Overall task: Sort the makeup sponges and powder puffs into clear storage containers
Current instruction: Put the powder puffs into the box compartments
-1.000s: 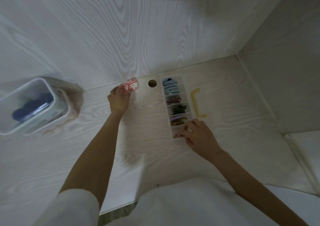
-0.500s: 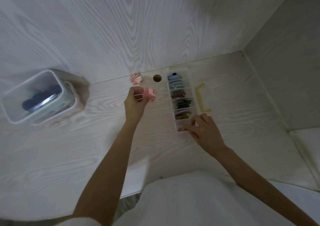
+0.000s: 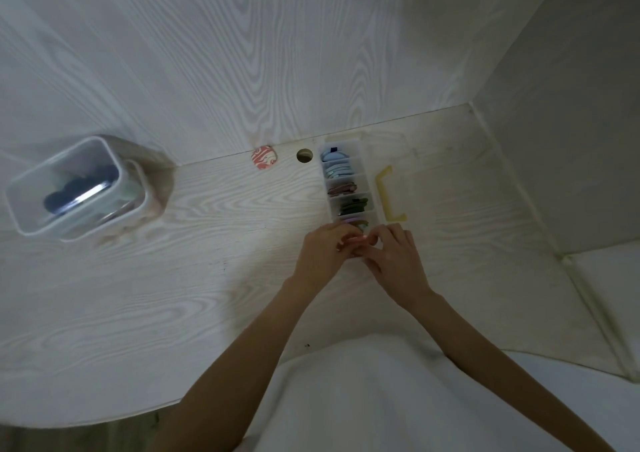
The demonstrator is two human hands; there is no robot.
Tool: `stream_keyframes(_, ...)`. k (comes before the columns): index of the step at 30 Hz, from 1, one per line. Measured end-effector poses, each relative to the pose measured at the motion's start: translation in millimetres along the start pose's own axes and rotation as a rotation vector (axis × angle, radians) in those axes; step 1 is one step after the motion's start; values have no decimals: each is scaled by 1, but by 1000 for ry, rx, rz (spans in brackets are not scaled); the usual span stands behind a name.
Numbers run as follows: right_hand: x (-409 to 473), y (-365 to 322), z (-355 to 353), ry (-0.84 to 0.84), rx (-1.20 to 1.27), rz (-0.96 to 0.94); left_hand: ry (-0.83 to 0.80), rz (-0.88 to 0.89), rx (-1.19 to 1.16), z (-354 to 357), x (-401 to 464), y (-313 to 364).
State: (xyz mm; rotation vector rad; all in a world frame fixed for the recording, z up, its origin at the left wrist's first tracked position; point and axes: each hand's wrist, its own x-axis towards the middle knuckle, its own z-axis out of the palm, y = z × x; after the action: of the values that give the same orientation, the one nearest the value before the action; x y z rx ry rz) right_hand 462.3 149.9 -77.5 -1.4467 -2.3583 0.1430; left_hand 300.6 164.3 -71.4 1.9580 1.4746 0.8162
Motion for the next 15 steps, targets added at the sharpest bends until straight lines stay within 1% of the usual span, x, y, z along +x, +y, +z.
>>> stream_keyframes(3,-5,3,-2,41,21,-5,-64,45,17,1,0,-2)
stream_keyframes(5,-7,3,-1,54,16,-1,-73,113,90,0,-2,-5)
stream_keyframes(8,-5,3,1,18,-18,-15,-36,162,233,4,-6,-10)
stream_keyframes(10,-5,2,2,-1,-21,-28,2,174,263,6,-6,-11)
stream_keyframes(15,-6,6,4,-11,-11,-61,30,192,298,7,-12,-14)
